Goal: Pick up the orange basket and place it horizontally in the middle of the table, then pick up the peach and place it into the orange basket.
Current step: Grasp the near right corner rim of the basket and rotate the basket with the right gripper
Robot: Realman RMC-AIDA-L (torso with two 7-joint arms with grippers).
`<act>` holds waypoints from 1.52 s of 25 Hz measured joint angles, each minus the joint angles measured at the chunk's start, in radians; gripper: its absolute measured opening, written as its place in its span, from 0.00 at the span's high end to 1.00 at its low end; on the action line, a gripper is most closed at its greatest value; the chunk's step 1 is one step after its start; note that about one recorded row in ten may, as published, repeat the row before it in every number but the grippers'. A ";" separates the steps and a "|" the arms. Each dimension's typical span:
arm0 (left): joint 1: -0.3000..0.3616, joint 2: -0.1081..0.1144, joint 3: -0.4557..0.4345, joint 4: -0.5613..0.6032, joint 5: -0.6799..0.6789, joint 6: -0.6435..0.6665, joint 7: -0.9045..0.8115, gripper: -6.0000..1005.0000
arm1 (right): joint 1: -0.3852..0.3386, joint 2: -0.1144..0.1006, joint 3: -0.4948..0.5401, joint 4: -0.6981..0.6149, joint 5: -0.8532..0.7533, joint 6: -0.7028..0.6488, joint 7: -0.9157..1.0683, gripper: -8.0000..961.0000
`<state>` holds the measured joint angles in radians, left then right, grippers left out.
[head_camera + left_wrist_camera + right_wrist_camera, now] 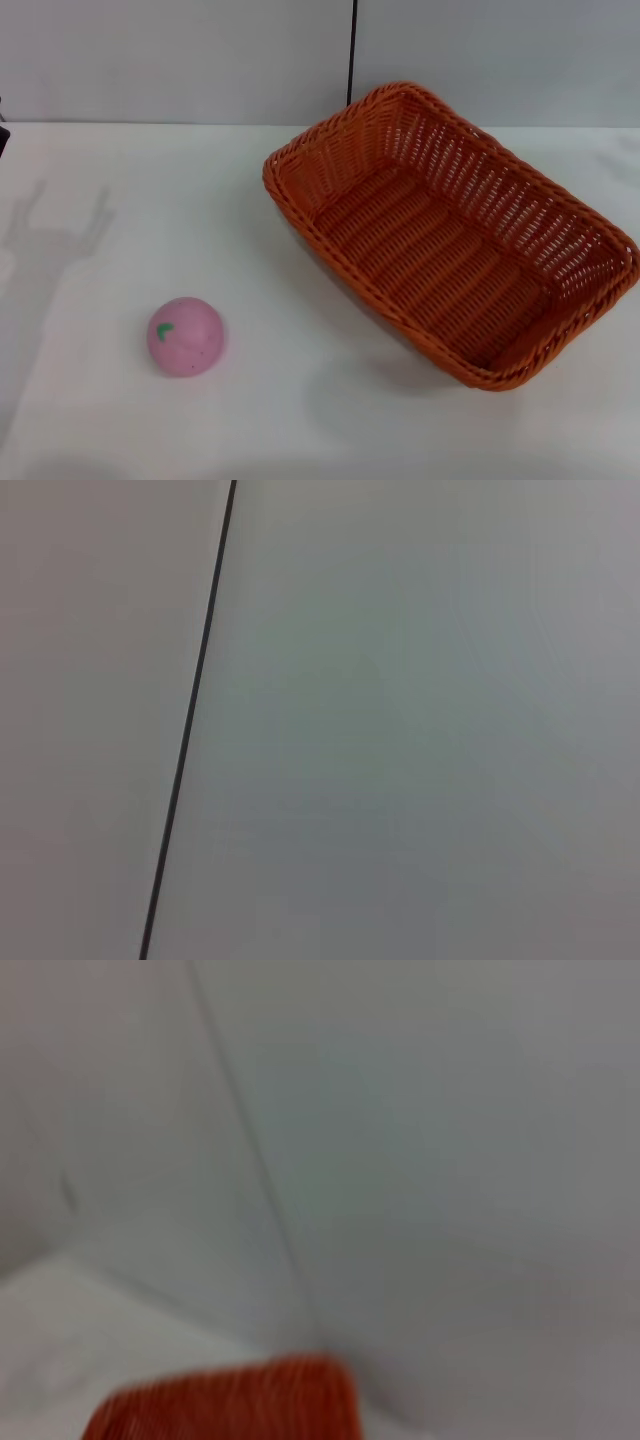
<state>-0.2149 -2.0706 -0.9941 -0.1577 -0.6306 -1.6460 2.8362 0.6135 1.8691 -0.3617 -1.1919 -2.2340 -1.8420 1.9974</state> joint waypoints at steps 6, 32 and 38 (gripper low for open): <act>0.007 0.000 0.010 0.000 0.000 -0.005 0.000 0.16 | 0.105 -0.011 -0.159 0.005 -0.176 -0.024 0.036 0.49; 0.007 0.000 0.022 -0.006 0.000 0.008 0.000 0.16 | 0.186 0.060 -0.471 0.255 -0.326 0.222 0.077 0.27; 0.003 0.000 0.023 -0.008 0.000 0.011 0.000 0.16 | 0.187 0.078 -0.556 0.315 -0.326 0.310 0.073 0.27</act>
<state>-0.2119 -2.0708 -0.9710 -0.1658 -0.6305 -1.6351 2.8363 0.8005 1.9474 -0.9176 -0.8773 -2.5603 -1.5316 2.0707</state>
